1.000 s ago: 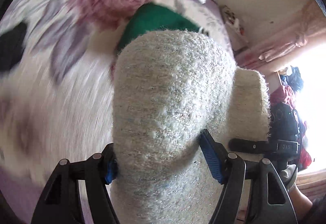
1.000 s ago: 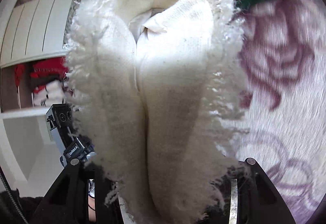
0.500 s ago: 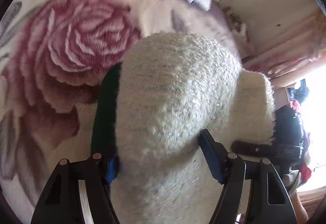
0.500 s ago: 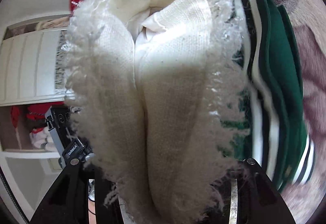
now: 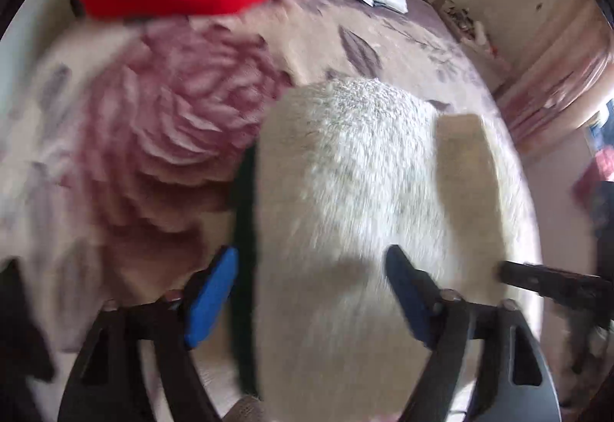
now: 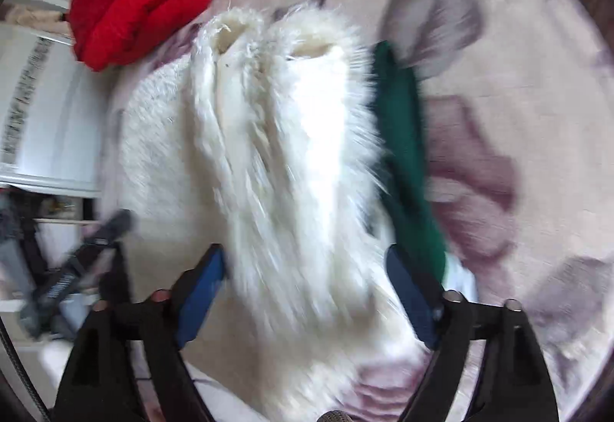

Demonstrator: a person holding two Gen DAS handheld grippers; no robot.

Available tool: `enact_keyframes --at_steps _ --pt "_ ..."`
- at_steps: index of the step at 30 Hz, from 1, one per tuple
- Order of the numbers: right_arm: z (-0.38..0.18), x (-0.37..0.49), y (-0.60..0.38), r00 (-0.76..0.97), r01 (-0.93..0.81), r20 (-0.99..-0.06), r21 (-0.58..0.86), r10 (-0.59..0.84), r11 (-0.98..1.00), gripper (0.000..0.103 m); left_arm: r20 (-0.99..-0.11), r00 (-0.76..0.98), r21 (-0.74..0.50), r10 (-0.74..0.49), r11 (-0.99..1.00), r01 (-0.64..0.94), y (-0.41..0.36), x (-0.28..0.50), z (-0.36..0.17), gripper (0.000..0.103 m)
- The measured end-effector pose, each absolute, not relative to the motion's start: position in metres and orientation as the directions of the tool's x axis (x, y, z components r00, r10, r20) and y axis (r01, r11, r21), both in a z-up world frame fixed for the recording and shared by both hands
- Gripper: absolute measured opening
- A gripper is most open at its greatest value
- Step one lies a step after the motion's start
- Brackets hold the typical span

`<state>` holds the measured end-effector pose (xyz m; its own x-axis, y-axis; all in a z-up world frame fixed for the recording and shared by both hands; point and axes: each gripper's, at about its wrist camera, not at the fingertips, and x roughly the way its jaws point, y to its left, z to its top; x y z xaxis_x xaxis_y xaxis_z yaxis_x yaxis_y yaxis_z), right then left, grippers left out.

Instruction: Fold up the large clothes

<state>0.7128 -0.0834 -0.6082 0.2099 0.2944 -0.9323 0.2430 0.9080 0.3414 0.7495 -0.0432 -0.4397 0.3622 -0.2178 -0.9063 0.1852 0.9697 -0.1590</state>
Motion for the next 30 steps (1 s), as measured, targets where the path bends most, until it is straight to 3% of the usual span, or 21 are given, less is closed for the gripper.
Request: enact_keyframes --at_steps 4,9,18,30 --pt "-0.586 0.66 -0.068 0.201 0.295 -0.98 0.071 0.011 0.953 0.097 -0.899 0.42 -0.049 -0.12 0.983 0.175 -0.039 0.697 -0.415 0.099" --pt "-0.533 0.576 -0.04 0.237 0.305 -0.939 -0.171 -0.248 0.937 0.1 -0.864 0.495 -0.001 -0.09 0.984 0.177 -0.036 0.628 -0.368 0.102" --pt "-0.364 0.465 0.028 0.396 0.351 -0.85 -0.209 -0.347 0.913 0.101 -0.807 0.576 -0.029 -0.132 0.982 0.185 -0.027 0.534 -0.251 0.102" --pt "-0.153 0.306 0.085 0.554 0.353 -0.759 -0.159 -0.343 0.922 0.101 -0.726 0.673 -0.027 -0.143 0.983 0.181 -0.008 0.398 -0.103 0.102"
